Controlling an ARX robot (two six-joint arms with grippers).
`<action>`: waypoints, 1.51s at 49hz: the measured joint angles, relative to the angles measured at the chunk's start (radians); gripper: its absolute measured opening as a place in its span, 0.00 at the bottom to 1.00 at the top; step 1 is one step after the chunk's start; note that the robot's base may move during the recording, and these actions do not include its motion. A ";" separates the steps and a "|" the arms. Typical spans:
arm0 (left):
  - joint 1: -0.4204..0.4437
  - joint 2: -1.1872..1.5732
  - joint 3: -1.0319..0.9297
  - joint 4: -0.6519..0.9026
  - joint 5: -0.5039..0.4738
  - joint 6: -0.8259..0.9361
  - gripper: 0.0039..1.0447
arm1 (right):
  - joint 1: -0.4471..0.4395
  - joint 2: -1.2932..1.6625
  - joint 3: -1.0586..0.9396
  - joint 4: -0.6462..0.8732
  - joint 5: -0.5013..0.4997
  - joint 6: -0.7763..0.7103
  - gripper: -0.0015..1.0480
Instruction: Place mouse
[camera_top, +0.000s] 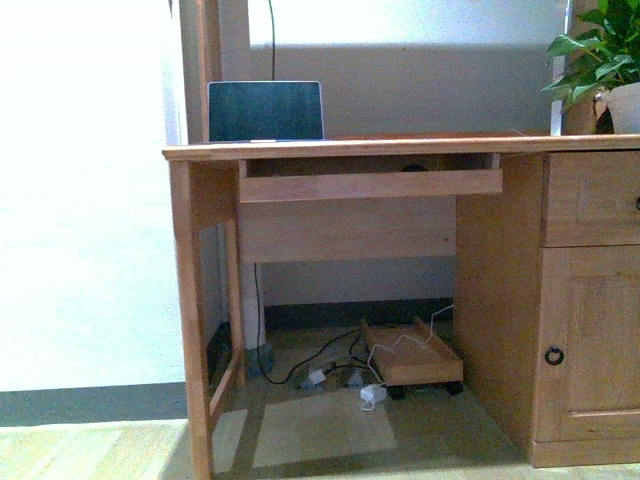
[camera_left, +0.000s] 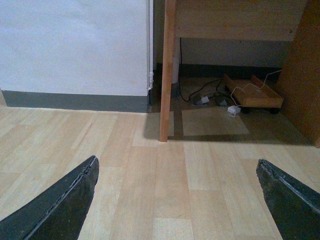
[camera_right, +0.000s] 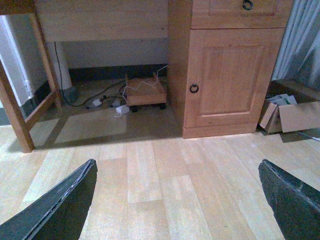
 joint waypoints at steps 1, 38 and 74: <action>0.000 0.000 0.000 0.000 0.000 0.000 0.93 | 0.000 0.000 0.000 0.000 0.000 0.000 0.93; 0.000 0.000 0.000 0.000 0.000 0.000 0.93 | 0.000 0.000 0.000 0.000 0.000 0.000 0.93; 0.000 0.000 0.000 0.000 0.000 0.000 0.93 | 0.000 0.000 0.000 0.000 0.000 0.000 0.93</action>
